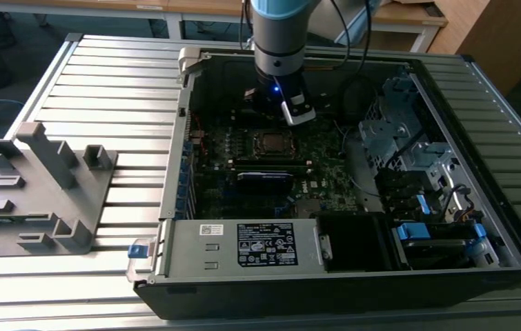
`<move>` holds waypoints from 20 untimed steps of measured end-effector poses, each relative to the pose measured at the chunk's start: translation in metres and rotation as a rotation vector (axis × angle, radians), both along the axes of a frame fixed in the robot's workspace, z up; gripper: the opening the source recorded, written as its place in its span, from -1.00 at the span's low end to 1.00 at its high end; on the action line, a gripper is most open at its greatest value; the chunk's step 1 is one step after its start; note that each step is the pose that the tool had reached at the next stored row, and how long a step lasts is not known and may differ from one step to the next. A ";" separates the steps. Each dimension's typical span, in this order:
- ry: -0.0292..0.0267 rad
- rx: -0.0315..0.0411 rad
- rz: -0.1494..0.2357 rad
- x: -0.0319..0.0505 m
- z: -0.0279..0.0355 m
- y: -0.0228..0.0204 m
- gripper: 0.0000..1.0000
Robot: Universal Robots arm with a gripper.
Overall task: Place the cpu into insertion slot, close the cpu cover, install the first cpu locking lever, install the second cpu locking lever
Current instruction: 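Install the first cpu locking lever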
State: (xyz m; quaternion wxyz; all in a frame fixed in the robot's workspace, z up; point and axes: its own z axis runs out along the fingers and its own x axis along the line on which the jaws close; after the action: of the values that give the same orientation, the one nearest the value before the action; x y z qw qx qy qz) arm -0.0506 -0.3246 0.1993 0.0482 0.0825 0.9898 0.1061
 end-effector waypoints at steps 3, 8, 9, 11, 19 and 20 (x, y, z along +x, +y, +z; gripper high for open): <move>-0.0048 -0.0003 0.000 -0.0008 -0.0007 0.0000 -0.79; -0.0119 -0.0002 0.000 -0.0012 -0.0017 0.0002 -0.79; -0.0121 -0.0002 -0.001 -0.0012 -0.0018 0.0003 -0.79; -0.0124 -0.0001 -0.007 -0.0013 -0.0021 0.0007 -0.79; -0.0124 -0.0002 -0.019 -0.0015 -0.0024 0.0023 -0.79; -0.0124 -0.0005 -0.019 -0.0015 -0.0024 0.0023 -0.79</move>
State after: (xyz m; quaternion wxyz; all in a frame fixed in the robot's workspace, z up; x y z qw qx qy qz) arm -0.0521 -0.3223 0.1969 0.0554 0.0914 0.9886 0.1059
